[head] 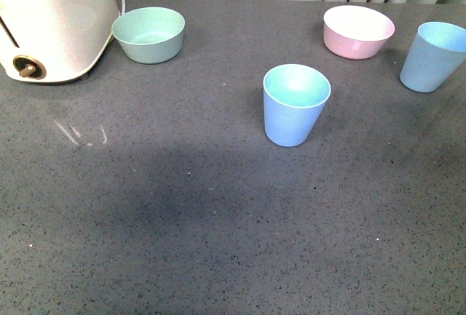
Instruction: Stack blue cups with both arms
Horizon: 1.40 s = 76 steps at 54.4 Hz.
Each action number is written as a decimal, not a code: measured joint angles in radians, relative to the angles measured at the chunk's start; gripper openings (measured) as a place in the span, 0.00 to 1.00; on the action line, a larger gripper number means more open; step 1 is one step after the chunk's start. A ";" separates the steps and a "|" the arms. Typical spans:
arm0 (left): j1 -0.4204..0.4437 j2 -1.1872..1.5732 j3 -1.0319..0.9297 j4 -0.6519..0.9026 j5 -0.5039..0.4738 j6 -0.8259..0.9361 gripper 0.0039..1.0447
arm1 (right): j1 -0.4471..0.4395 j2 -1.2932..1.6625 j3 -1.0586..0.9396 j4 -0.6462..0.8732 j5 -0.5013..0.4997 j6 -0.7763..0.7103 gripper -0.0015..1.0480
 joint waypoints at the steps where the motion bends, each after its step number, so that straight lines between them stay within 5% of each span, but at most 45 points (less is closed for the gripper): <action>1: 0.000 0.000 0.000 0.000 0.000 0.000 0.92 | 0.003 0.011 0.013 -0.005 0.001 -0.008 0.91; 31: 0.000 0.000 0.000 0.000 0.000 0.000 0.92 | 0.135 0.341 0.418 -0.169 0.031 -0.109 0.91; 65: 0.000 0.000 0.000 0.000 0.000 0.000 0.92 | 0.096 0.382 0.490 -0.290 0.021 -0.069 0.02; 76: 0.000 0.000 0.000 0.000 0.000 0.000 0.92 | 0.088 0.280 0.430 -0.359 -0.082 -0.080 0.02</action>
